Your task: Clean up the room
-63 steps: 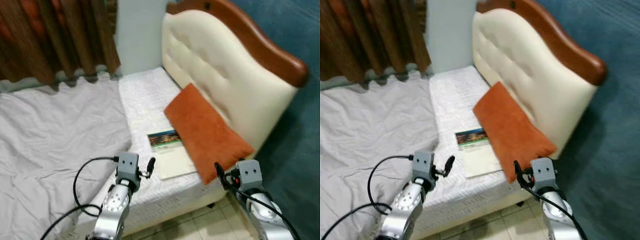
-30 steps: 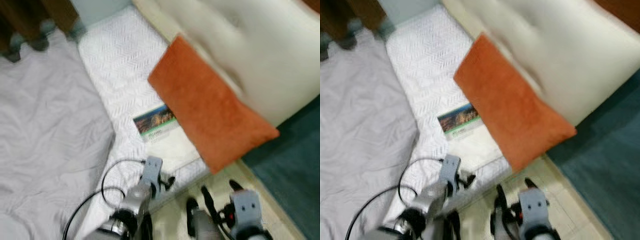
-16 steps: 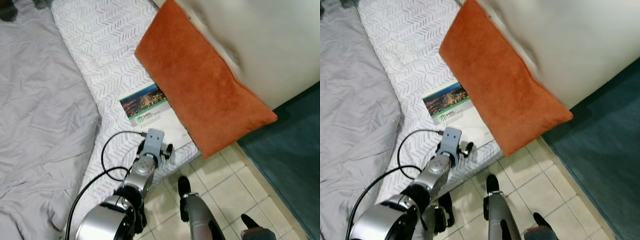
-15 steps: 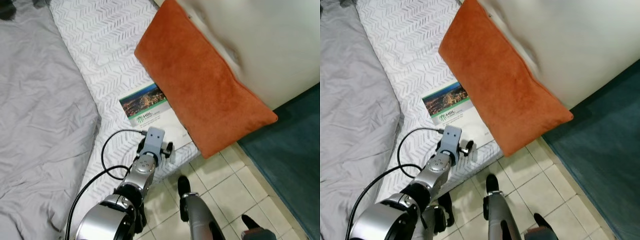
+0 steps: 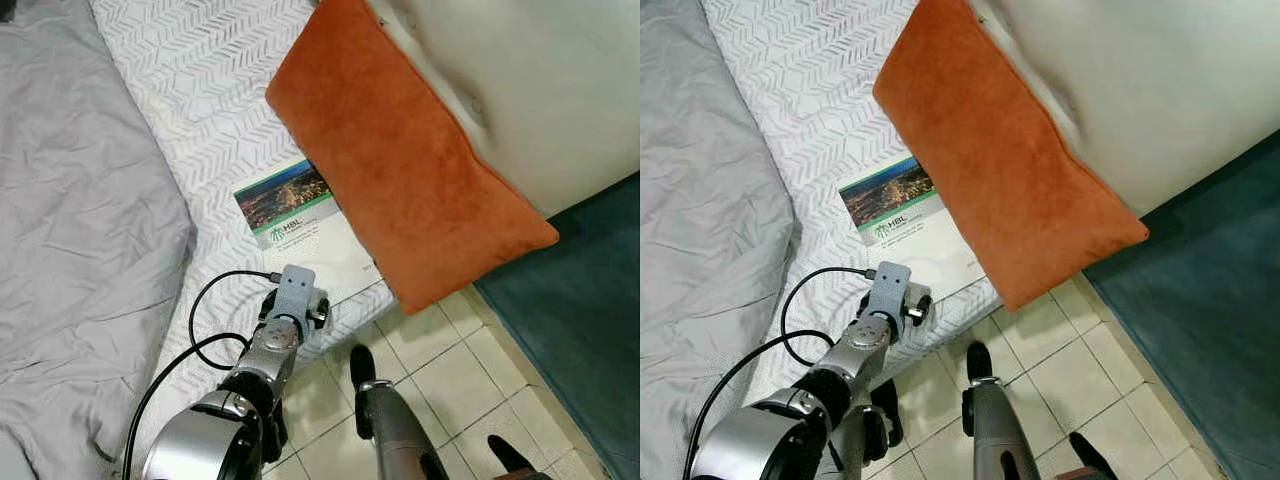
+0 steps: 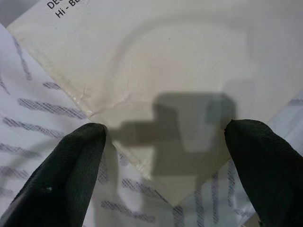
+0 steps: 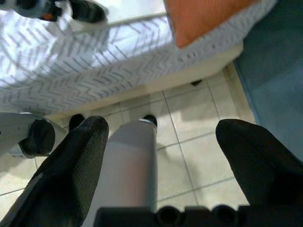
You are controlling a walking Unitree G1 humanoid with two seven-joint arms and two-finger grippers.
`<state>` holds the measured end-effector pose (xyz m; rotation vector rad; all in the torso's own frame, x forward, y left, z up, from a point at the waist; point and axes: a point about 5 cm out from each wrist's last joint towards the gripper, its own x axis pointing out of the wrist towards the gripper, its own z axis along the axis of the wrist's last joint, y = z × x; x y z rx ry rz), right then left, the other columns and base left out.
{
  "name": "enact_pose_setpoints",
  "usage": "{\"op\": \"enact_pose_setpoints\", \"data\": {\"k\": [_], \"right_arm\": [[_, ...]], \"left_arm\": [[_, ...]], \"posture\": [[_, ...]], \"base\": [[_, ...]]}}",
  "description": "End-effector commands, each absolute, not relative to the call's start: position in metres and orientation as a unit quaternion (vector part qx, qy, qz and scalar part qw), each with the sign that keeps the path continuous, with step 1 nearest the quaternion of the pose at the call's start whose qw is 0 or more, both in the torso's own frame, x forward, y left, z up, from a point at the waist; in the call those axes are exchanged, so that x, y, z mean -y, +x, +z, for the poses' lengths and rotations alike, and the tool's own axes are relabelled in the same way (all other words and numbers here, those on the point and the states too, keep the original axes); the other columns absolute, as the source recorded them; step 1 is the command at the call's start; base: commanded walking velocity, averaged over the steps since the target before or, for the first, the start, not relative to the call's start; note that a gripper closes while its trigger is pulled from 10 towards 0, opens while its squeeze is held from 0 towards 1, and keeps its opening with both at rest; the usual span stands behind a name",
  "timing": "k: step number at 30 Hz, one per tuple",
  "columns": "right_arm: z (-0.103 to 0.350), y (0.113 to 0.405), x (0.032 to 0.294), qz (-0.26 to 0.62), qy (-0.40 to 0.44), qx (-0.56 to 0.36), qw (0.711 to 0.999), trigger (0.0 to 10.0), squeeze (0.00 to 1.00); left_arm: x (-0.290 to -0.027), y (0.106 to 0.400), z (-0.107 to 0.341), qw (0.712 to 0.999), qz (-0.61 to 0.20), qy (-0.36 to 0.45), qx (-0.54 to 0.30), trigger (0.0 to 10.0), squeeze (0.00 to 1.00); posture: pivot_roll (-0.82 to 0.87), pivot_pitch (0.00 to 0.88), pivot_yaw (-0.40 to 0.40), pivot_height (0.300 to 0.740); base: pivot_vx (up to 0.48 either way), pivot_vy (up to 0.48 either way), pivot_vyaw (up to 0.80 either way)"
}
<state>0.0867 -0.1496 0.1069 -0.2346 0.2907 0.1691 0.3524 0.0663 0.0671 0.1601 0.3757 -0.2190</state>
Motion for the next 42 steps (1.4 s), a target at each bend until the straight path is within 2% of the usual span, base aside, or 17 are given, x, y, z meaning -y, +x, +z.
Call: {"op": "enact_pose_setpoints", "data": {"k": [1,5,12,17,18,20,22,26,31,32,34,35,38,42], "right_arm": [[0.103,0.082,0.149,0.091,-0.130,-0.152,0.976,10.0,0.00],[0.091,0.093,0.154,0.077,-0.189,-0.120,0.972,10.0,0.00],[0.082,0.115,0.153,0.083,-0.203,-0.096,0.971,10.0,0.00],[0.078,0.114,0.152,0.087,-0.204,-0.097,0.970,10.0,0.00],[0.075,0.112,0.153,0.089,-0.203,-0.100,0.970,10.0,0.00],[0.074,0.111,0.153,0.090,-0.203,-0.102,0.970,10.0,0.00],[0.072,0.111,0.152,0.094,-0.202,-0.103,0.969,10.0,0.00],[0.071,0.112,0.152,0.097,-0.202,-0.103,0.969,10.0,0.00],[0.069,0.110,0.152,0.098,-0.202,-0.103,0.969,10.0,0.00],[0.069,0.108,0.151,0.099,-0.198,-0.104,0.970,10.0,0.00],[0.069,0.108,0.151,0.099,-0.198,-0.104,0.970,10.0,0.00],[0.069,0.105,0.149,0.101,-0.193,-0.105,0.970,10.0,0.00],[0.068,0.100,0.148,0.102,-0.189,-0.109,0.971,10.0,0.00],[0.067,0.097,0.148,0.101,-0.185,-0.113,0.971,10.0,0.00]], "left_arm": [[-0.072,0.339,0.045,0.964,-0.105,0.073,-0.235,10.0,0.00],[-0.070,0.342,0.049,0.963,-0.123,0.096,-0.220,10.0,0.00],[-0.086,0.346,0.051,0.968,-0.098,0.087,-0.213,10.0,0.00],[-0.086,0.345,0.050,0.972,-0.079,0.049,-0.217,10.0,0.00],[-0.085,0.342,0.047,0.972,-0.061,0.013,-0.225,10.0,0.00],[-0.085,0.340,0.045,0.972,-0.054,-0.002,-0.228,10.0,0.00],[-0.080,0.331,0.034,0.968,-0.040,-0.044,-0.245,10.0,0.00],[-0.067,0.323,0.028,0.964,-0.051,-0.066,-0.251,10.0,0.00],[-0.054,0.339,0.056,0.978,-0.068,-0.061,-0.185,10.0,0.00],[-0.048,0.354,0.084,0.989,-0.079,-0.041,-0.118,10.0,0.00],[-0.048,0.354,0.084,0.989,-0.079,-0.041,-0.118,10.0,0.00],[-0.047,0.364,0.108,0.994,-0.081,-0.028,-0.060,10.0,0.00],[-0.057,0.376,0.134,0.998,-0.068,-0.016,0.000,10.0,0.00],[-0.067,0.384,0.147,0.998,-0.059,0.014,0.021,10.0,0.00]], "posture": [[-0.49,0.676,0.004,0.740],[-0.47,0.678,0.007,0.740],[-0.41,0.681,0.025,0.740],[-0.38,0.682,0.032,0.740],[-0.37,0.684,0.035,0.740],[-0.37,0.684,0.035,0.740],[-0.37,0.681,0.035,0.740],[-0.37,0.680,0.035,0.740],[-0.36,0.676,0.040,0.740],[-0.36,0.671,0.047,0.740],[-0.36,0.671,0.047,0.740],[-0.36,0.669,0.057,0.740],[-0.36,0.662,0.066,0.740],[-0.36,0.667,0.069,0.740]], "base": [[0.000,0.000,0.00],[0.000,0.000,0.00],[0.000,0.000,0.00],[0.000,0.000,0.00],[0.000,0.000,0.00],[0.000,0.000,0.00],[0.000,0.000,0.00],[0.000,0.000,0.00],[0.000,0.000,0.00],[0.000,0.000,0.00],[0.000,0.000,0.00],[0.000,0.000,0.00],[0.000,0.000,0.00],[0.000,0.000,0.00]]}}
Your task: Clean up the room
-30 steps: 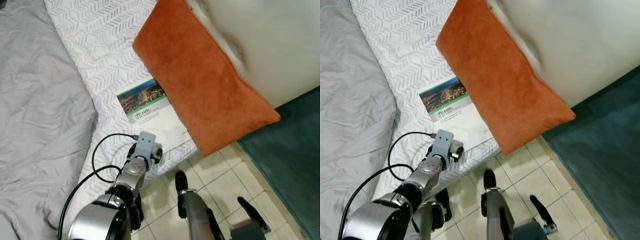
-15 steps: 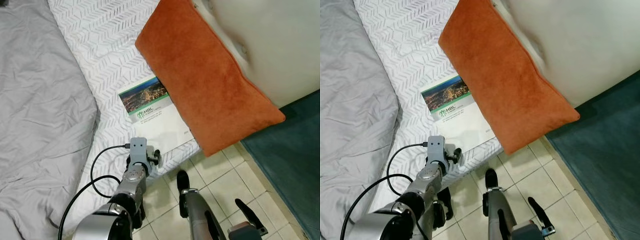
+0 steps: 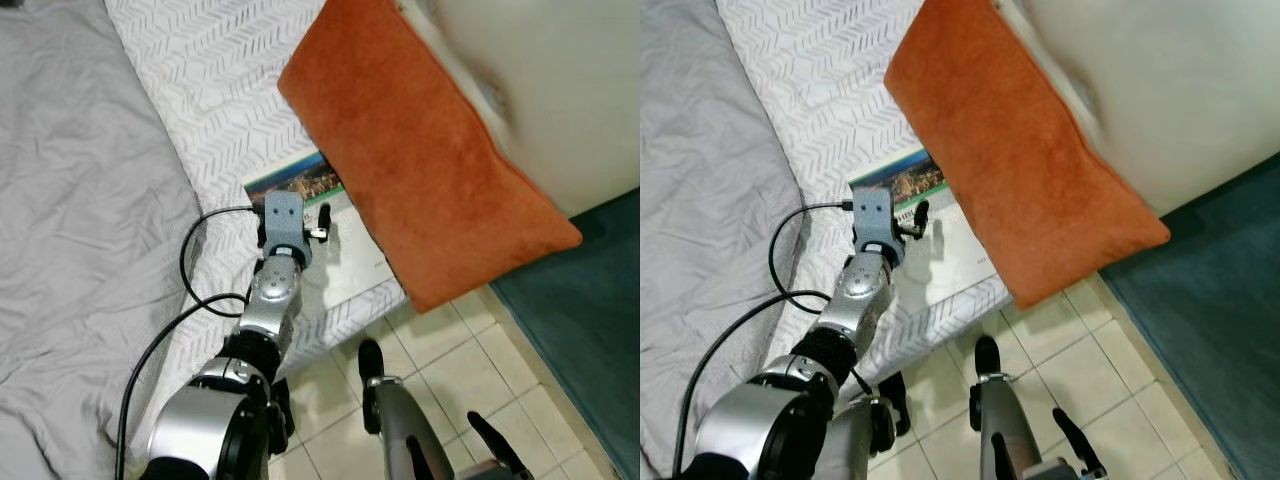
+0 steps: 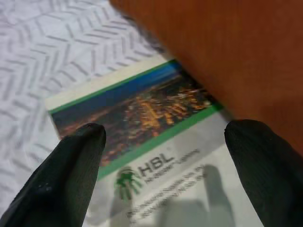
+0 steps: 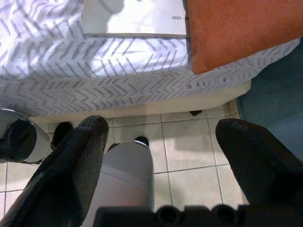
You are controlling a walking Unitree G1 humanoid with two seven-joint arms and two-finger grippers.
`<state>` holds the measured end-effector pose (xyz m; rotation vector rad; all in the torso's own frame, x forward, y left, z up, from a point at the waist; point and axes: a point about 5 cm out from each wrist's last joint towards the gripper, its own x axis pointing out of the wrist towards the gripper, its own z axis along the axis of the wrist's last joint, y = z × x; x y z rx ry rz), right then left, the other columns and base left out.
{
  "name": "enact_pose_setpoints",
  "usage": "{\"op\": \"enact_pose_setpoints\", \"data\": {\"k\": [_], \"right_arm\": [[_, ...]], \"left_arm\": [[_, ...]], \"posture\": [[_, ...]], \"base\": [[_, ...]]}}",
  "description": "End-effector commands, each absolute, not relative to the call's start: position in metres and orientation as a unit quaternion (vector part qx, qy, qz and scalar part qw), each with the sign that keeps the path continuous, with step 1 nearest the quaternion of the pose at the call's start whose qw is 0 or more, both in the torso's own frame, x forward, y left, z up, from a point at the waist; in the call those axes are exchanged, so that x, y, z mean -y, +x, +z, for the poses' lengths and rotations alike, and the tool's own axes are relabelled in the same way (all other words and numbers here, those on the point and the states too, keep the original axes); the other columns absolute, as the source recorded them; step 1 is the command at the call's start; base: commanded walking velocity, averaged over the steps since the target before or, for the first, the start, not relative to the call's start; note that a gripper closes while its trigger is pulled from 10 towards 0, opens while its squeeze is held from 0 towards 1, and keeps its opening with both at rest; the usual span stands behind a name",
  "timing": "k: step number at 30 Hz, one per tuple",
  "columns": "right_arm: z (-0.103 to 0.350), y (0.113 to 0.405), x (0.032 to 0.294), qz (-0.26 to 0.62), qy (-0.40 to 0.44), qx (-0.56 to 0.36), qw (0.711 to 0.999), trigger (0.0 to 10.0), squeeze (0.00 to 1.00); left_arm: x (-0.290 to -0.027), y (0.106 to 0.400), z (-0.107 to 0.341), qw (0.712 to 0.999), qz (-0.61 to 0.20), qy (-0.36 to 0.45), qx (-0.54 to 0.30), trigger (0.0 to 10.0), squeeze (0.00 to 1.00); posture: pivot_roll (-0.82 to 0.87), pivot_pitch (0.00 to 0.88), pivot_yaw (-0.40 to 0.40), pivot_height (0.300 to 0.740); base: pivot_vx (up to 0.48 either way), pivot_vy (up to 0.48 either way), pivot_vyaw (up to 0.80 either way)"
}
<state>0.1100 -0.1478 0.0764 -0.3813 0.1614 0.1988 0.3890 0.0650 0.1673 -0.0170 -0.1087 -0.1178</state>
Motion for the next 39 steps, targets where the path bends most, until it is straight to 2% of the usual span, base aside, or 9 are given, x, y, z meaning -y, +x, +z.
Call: {"op": "enact_pose_setpoints", "data": {"k": [1,4,6,10,15,22,27,30,39], "right_arm": [[0.067,0.097,0.148,0.101,-0.185,-0.113,0.971,10.0,0.00],[0.071,0.095,0.145,0.102,-0.185,-0.111,0.971,10.0,0.00],[0.075,0.088,0.143,0.102,-0.189,-0.111,0.970,10.0,0.00],[0.083,0.067,0.141,0.104,-0.192,-0.125,0.968,10.0,0.00],[0.082,0.057,0.138,0.108,-0.188,-0.138,0.967,10.0,0.00],[0.082,0.057,0.134,0.106,-0.185,-0.138,0.967,10.0,0.00],[0.081,0.057,0.138,0.104,-0.189,-0.140,0.966,10.0,0.00],[0.078,0.060,0.145,0.105,-0.197,-0.142,0.964,10.0,0.00],[0.075,0.064,0.149,0.111,-0.205,-0.142,0.962,10.0,0.00]], "left_arm": [[-0.067,0.384,0.147,0.998,-0.059,0.014,0.021,10.0,0.00],[-0.062,0.382,0.139,0.994,-0.080,0.074,0.007,10.0,0.00],[-0.054,0.371,0.113,0.986,-0.117,0.110,-0.049,10.0,0.00],[-0.051,0.355,0.080,0.975,-0.139,0.105,-0.136,10.0,0.00],[-0.038,0.346,0.070,0.965,-0.175,0.114,-0.156,10.0,0.00],[-0.048,0.344,0.062,0.963,-0.153,0.138,-0.174,10.0,0.00],[-0.062,0.344,0.056,0.969,-0.110,0.089,-0.203,10.0,0.00],[-0.071,0.328,0.032,0.966,-0.066,0.008,-0.249,10.0,0.00],[-0.073,0.308,0.010,0.958,-0.032,-0.051,-0.280,10.0,0.00]], "posture": [[-0.36,0.667,0.069,0.740],[-0.40,0.679,0.065,0.740],[-0.48,0.694,0.037,0.740],[-0.52,0.721,0.019,0.740],[-0.51,0.730,0.020,0.740],[-0.50,0.716,0.031,0.740],[-0.48,0.715,0.040,0.740],[-0.45,0.712,0.041,0.740],[-0.43,0.710,0.038,0.740]], "base": [[0.000,0.000,0.00],[0.000,0.000,0.00],[0.000,0.000,0.00],[0.000,0.000,0.00],[0.000,0.000,0.00],[0.000,0.000,0.00],[0.000,0.000,0.00],[0.000,0.000,0.00],[0.000,0.000,0.00]]}}
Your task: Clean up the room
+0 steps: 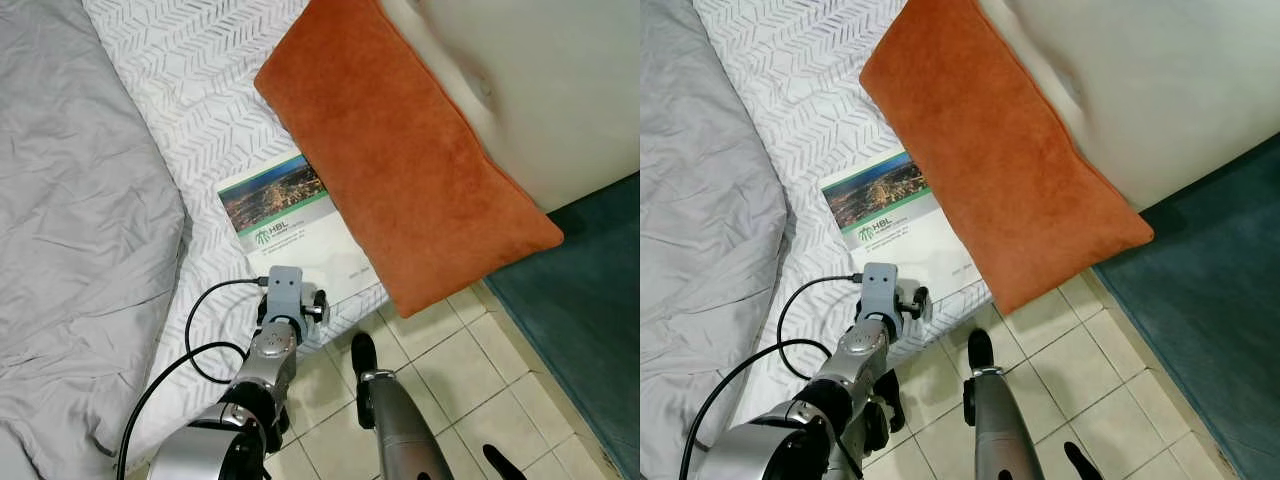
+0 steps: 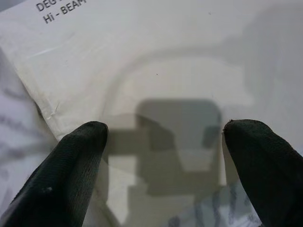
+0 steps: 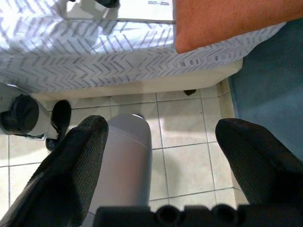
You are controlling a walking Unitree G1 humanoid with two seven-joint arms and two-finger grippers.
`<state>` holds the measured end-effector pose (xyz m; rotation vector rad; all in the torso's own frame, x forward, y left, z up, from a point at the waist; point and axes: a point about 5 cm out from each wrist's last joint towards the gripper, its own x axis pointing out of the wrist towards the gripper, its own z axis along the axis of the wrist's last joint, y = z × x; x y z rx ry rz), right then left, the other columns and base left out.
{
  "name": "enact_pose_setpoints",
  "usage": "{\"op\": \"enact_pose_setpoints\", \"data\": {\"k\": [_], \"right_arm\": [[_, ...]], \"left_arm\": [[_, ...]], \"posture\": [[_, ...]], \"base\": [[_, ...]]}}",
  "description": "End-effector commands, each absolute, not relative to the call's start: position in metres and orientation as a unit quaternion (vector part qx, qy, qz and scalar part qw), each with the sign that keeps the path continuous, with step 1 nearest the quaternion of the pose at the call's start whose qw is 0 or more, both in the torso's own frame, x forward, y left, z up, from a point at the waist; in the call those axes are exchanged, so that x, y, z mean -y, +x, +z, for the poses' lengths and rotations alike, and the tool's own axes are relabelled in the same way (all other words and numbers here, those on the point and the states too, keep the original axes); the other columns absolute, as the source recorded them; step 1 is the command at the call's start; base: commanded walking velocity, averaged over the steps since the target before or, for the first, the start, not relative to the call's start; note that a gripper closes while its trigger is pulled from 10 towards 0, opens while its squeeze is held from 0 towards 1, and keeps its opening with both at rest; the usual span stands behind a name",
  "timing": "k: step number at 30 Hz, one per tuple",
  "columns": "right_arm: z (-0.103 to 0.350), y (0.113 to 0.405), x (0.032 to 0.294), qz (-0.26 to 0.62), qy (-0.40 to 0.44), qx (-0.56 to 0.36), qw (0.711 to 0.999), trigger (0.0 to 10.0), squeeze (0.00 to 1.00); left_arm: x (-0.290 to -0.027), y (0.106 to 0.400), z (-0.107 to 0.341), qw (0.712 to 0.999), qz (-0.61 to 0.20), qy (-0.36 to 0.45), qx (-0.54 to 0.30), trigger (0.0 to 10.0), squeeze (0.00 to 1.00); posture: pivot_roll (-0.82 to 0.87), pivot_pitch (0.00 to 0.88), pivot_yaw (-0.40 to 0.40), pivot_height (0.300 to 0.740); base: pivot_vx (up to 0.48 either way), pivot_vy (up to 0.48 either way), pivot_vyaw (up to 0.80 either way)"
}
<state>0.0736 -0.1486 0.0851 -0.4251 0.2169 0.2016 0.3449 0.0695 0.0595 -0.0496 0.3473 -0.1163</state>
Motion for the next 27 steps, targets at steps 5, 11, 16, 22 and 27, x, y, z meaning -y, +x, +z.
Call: {"op": "enact_pose_setpoints", "data": {"k": [5,11,16,22,27], "right_arm": [[0.073,0.064,0.151,0.117,-0.209,-0.143,0.960,10.0,0.00],[0.073,0.066,0.154,0.119,-0.216,-0.142,0.959,10.0,0.00],[0.073,0.067,0.154,0.119,-0.217,-0.140,0.959,10.0,0.00],[0.072,0.067,0.152,0.123,-0.217,-0.140,0.958,10.0,0.00],[0.071,0.067,0.152,0.123,-0.218,-0.141,0.958,10.0,0.00]], "left_arm": [[-0.065,0.308,0.012,0.957,-0.035,-0.067,-0.278,10.0,0.00],[-0.048,0.308,0.017,0.954,-0.034,-0.113,-0.277,10.0,0.00],[-0.036,0.306,0.020,0.950,-0.041,-0.134,-0.280,10.0,0.00],[-0.004,0.303,0.031,0.941,-0.073,-0.170,-0.282,10.0,0.00],[0.009,0.296,0.029,0.933,-0.080,-0.189,-0.294,10.0,0.00]], "posture": [[-0.42,0.707,0.039,0.740],[-0.42,0.702,0.035,0.740],[-0.42,0.702,0.035,0.740],[-0.42,0.702,0.034,0.740],[-0.41,0.699,0.040,0.740]], "base": [[0.000,0.000,0.00],[0.000,0.000,0.00],[0.000,0.000,0.00],[0.000,0.000,0.00],[0.000,0.000,0.00]]}}
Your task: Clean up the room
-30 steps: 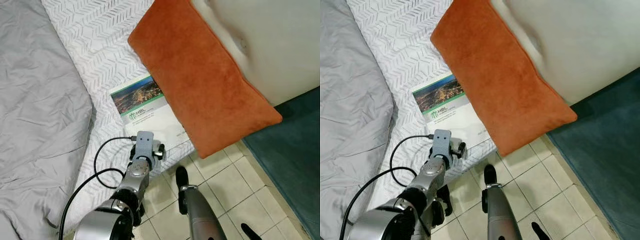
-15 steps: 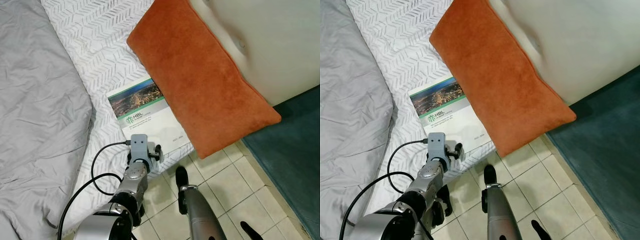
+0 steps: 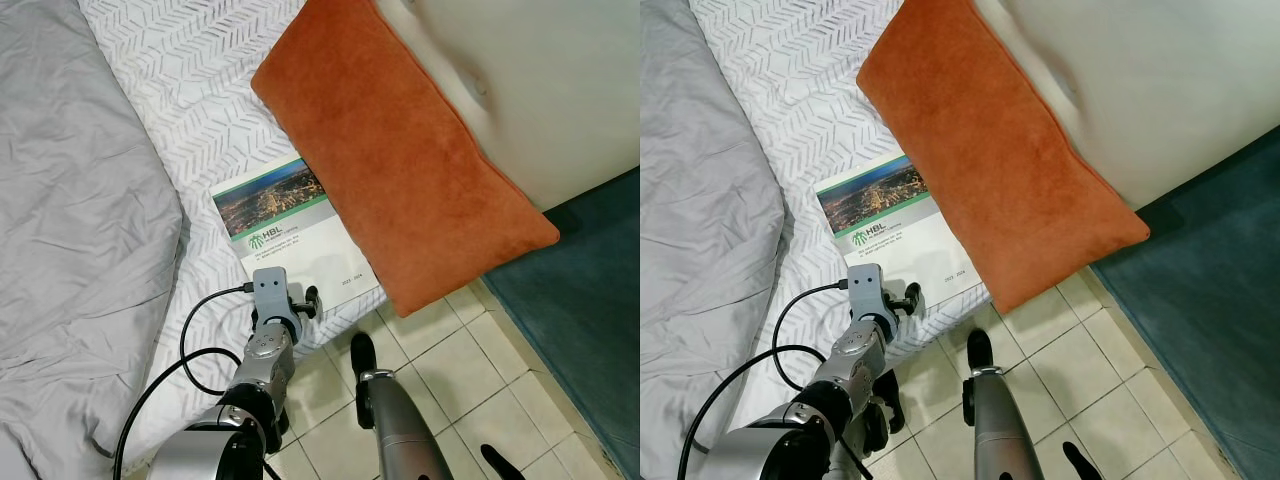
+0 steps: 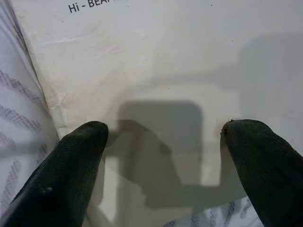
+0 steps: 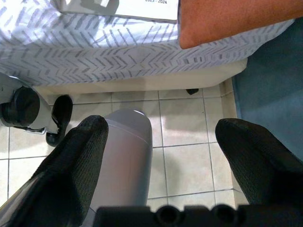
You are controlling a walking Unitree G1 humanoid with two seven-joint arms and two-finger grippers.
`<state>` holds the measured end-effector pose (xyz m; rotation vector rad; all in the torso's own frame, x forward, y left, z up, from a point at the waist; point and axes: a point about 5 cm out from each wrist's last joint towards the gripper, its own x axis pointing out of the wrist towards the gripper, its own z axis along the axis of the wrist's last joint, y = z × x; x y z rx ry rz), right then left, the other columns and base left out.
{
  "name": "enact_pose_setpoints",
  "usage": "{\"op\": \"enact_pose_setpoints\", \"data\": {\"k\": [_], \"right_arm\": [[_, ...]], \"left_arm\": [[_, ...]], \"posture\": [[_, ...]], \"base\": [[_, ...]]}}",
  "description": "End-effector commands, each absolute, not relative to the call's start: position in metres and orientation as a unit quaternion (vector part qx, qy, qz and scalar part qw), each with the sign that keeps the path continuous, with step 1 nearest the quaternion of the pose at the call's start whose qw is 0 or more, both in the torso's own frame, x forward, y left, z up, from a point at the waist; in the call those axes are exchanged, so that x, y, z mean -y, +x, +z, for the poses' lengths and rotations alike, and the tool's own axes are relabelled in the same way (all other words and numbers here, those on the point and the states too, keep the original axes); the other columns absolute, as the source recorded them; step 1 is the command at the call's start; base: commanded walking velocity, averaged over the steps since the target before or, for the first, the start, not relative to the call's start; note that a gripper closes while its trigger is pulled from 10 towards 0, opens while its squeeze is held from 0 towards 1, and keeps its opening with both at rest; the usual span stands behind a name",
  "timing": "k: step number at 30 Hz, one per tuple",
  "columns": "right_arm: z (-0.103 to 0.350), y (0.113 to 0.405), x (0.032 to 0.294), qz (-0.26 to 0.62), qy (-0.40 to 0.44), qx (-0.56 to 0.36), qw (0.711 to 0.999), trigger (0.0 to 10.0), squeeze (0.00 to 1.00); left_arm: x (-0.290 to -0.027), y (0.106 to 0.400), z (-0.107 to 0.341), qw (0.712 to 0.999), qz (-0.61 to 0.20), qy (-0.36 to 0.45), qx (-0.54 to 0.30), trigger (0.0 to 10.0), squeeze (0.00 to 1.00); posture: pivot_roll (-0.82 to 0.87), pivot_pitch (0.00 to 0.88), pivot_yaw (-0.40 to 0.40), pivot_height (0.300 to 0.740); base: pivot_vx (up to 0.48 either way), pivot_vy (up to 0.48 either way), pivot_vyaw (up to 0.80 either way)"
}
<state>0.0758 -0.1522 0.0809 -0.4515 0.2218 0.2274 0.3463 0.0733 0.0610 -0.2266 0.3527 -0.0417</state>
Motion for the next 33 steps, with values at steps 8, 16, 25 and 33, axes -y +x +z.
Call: {"op": "enact_pose_setpoints", "data": {"k": [8,16,25,33], "right_arm": [[0.070,0.066,0.152,0.122,-0.219,-0.144,0.957,10.0,0.00],[0.069,0.067,0.153,0.122,-0.221,-0.144,0.957,10.0,0.00],[0.068,0.079,0.152,0.114,-0.215,-0.122,0.962,10.0,0.00],[0.058,0.093,0.150,0.119,-0.212,-0.110,0.964,10.0,0.00]], "left_arm": [[0.028,0.269,0.014,0.913,-0.085,-0.221,-0.331,10.0,0.00],[0.043,0.254,0.010,0.913,-0.107,-0.207,-0.335,10.0,0.00],[0.023,0.274,0.028,0.974,-0.161,0.096,-0.131,10.0,0.00],[0.002,0.276,0.037,0.990,-0.117,0.009,-0.075,10.0,0.00]], "posture": [[-0.40,0.703,0.046,0.740],[-0.40,0.702,0.045,0.740],[-0.36,0.682,0.065,0.740],[-0.30,0.604,0.092,0.740]], "base": [[0.000,0.000,0.00],[0.000,0.000,0.00],[0.000,0.000,0.00],[0.000,0.000,0.00]]}}
